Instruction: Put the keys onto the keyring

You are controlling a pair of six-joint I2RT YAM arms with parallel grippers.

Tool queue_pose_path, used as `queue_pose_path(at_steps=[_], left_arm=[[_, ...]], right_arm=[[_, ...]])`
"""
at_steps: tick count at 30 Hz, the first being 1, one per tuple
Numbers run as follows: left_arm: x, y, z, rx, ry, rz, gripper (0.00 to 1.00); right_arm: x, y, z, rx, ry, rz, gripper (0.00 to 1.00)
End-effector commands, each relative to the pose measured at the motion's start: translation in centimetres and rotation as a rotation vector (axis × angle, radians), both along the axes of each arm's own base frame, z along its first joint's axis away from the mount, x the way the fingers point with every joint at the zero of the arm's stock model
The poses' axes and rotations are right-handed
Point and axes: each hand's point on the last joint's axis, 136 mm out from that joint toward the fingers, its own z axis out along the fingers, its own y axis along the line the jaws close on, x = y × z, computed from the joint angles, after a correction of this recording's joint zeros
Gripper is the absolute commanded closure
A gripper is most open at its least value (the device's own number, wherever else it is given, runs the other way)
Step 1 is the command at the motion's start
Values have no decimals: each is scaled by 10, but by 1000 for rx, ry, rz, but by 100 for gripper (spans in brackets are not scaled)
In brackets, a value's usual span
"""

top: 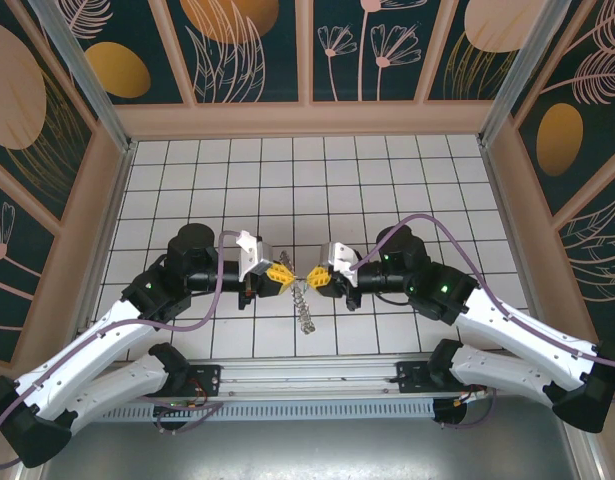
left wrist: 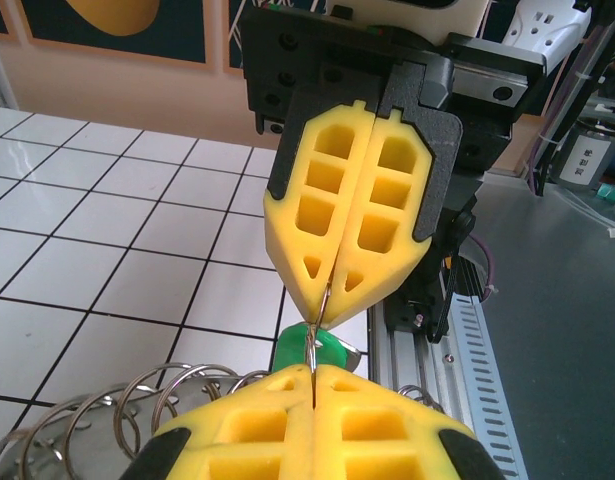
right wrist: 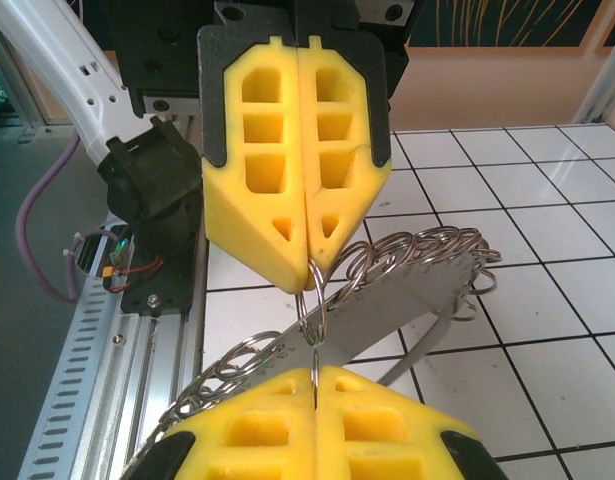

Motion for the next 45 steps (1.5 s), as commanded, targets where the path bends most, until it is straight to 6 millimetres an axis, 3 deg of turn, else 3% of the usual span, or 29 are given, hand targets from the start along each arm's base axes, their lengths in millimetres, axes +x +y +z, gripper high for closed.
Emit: queue_pose_path(at_steps=[1,30,45], left_arm=[[-3,-1,22,-53,-69,-29,100],[-3,0,24,-56,-74,-26,100],[-2,0,24,-55,-77,-19,100]], right_arm=[[-2,4,32,87,-29,24,100],[8,4,23,63,-7,-20,100],[3,4,24,64,4,8,100]])
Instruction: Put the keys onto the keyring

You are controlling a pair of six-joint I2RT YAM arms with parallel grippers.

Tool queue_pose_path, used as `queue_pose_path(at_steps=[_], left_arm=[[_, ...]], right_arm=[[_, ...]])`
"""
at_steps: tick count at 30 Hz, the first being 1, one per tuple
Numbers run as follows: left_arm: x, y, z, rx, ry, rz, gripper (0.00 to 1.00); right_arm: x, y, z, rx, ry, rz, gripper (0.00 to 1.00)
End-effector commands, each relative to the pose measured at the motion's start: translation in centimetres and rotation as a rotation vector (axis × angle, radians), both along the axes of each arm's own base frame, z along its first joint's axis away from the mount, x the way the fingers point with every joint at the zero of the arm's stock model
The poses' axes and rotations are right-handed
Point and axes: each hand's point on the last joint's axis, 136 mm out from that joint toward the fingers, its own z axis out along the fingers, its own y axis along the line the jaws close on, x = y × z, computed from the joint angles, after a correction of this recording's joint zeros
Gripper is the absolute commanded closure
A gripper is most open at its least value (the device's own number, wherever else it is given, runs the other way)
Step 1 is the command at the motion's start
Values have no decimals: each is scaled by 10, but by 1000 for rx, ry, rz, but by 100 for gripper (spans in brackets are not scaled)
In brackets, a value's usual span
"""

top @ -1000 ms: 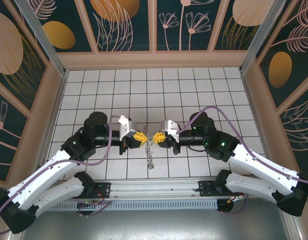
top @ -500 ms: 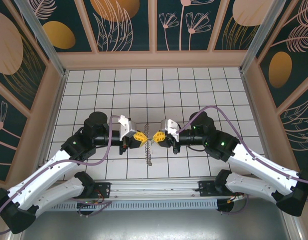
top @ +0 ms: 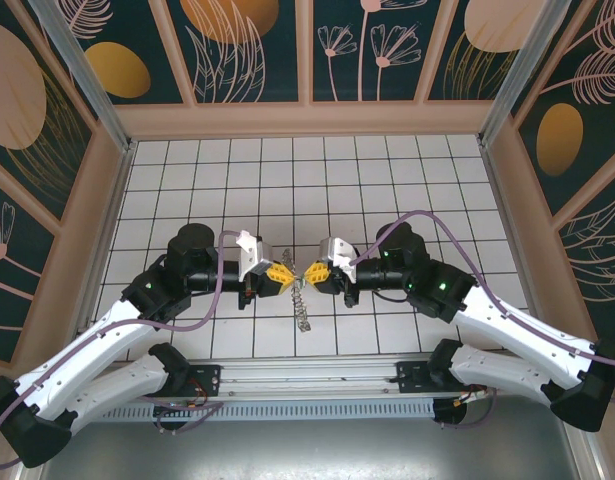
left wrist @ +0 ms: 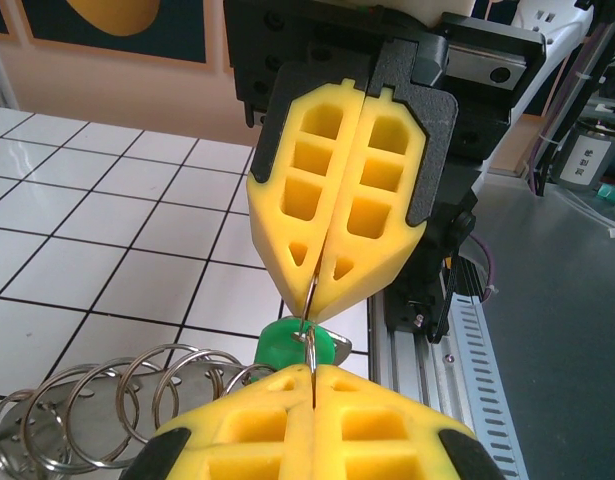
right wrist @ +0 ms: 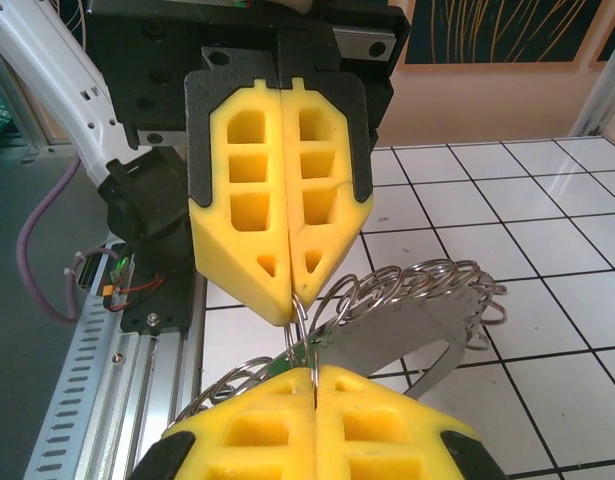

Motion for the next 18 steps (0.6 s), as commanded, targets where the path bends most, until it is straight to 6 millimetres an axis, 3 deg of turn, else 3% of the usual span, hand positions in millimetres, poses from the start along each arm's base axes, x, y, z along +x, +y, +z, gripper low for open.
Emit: queue_pose_path(at_steps=[1,18], left_arm=[[-2,0,24,-54,-75,-20,100],[-3,0,24,-54,-75,-22,100]], right_arm=[[-1,0,17,37,-5,8,100],[-5,-2,17,43,8,31,100]])
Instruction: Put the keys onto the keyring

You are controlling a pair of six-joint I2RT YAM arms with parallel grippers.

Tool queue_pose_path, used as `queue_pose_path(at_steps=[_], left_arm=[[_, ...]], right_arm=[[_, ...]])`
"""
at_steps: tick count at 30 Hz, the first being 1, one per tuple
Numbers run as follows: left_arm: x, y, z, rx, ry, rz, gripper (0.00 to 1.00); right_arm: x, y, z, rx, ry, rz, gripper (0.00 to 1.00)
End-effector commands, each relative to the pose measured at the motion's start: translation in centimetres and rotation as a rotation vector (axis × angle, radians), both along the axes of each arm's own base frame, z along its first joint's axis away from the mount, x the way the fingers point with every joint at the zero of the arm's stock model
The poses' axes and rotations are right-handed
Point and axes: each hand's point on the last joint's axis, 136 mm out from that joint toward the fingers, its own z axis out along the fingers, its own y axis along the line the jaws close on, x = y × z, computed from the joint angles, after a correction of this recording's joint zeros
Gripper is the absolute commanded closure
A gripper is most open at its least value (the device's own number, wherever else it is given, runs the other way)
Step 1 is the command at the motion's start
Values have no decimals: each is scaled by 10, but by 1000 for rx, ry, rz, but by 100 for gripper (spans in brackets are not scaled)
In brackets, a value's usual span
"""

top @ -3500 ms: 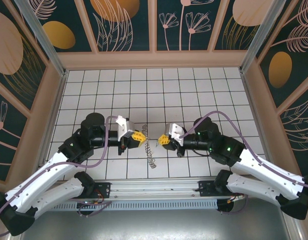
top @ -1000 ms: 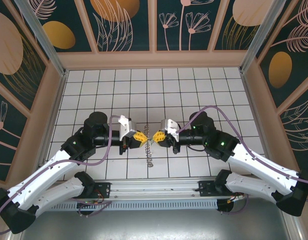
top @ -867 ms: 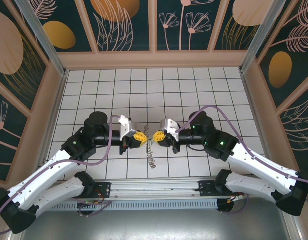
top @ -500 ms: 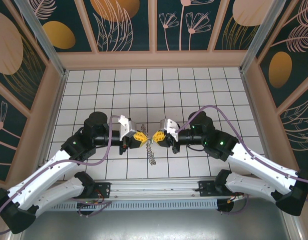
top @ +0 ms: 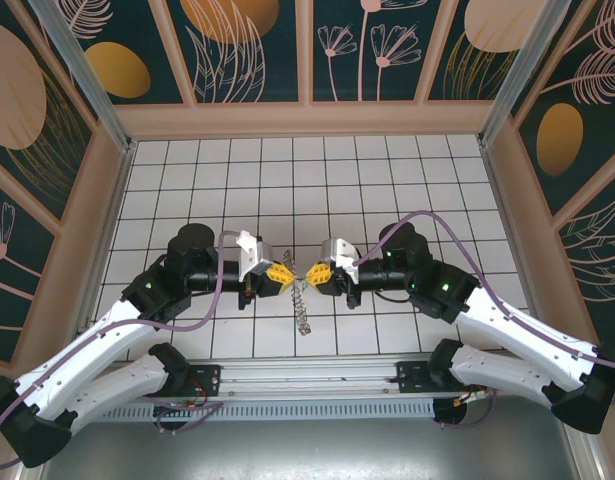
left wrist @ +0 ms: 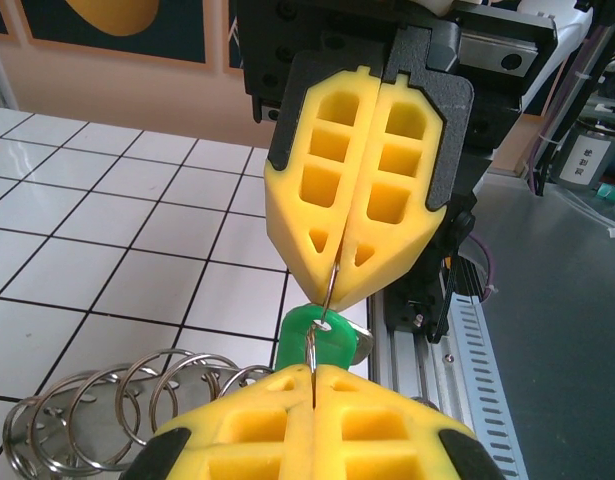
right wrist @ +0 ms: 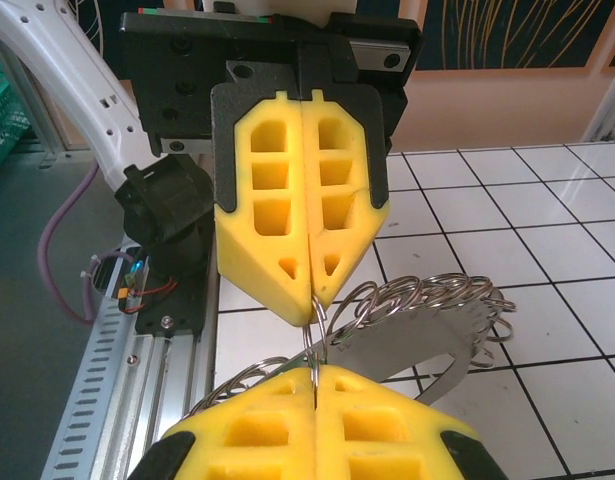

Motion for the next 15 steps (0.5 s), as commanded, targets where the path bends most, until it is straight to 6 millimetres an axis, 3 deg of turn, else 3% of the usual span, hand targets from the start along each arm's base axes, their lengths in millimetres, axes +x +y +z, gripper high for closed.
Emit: queue_pose_path(at_steps=[1,15], left_arm=[[-3,0,24,-54,-76,-23,100],[-3,1,24,-55,-78,-23,100]], right_arm=[[0,1,13,29,-2,11,100],[3,3,12,33,3,19,100]])
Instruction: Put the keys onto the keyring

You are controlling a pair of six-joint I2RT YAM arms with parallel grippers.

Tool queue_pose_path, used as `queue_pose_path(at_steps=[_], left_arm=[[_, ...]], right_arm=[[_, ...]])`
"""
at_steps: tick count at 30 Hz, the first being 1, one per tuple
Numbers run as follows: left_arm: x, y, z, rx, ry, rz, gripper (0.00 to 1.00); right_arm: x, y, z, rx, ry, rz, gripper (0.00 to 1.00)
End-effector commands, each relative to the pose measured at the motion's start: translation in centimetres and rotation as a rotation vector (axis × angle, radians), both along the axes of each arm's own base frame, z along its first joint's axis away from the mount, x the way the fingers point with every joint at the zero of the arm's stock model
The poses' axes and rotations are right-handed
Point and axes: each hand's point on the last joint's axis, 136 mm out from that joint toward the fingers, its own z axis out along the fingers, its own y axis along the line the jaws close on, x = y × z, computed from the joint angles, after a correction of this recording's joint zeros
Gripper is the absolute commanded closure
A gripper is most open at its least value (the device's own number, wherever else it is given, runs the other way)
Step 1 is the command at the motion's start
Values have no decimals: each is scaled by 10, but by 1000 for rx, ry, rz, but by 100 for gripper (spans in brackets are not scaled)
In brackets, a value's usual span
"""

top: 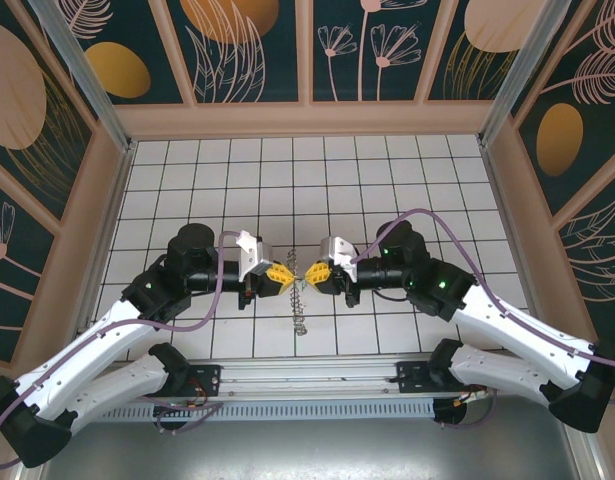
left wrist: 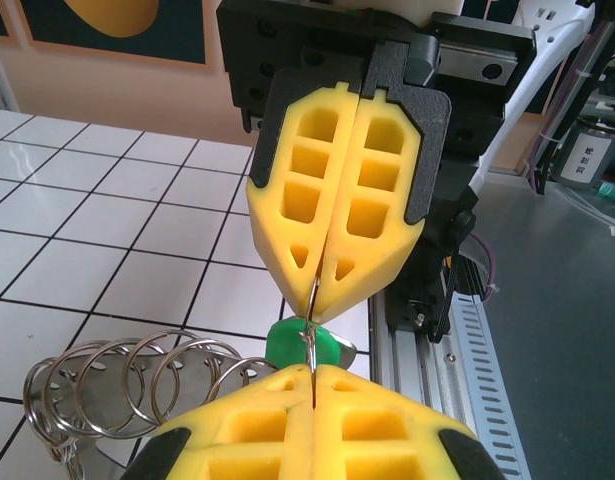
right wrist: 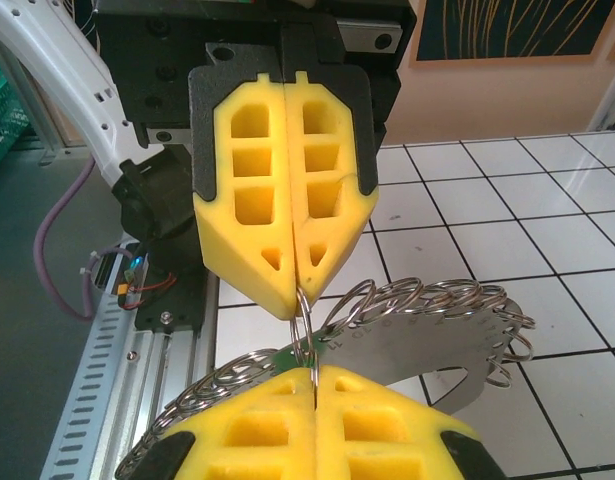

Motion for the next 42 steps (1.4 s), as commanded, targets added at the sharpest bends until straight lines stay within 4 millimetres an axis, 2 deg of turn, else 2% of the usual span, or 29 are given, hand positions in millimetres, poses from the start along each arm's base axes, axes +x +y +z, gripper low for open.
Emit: queue_pose_path(at_steps=[1,12,15,20,26,34,42], left_arm=[[-3,1,24,-56,-72,-22,100],[-5,1,22,-51,-79,-31,100],[-12,1,22,-57,-86,-72,100],[-22,2,26,-32,-147,-148,100],[-15,-6,26,16,-181,-191,100],[-17,-7,32,-27,-195,-197,100],[-17,-7,32,-29,-194,-201,100]], right_arm=[[-1,2,18,46,-13,18,100],[-10,-4,20,49,3,47,100],[-14,-7,19,43,15,67,100],[-21,-21,29,72,27,111,100],[-18,-41,32,139,22,122,100],[-26,-41,37,182,17,160,100],[-18,-30,36,176,37,161,100]])
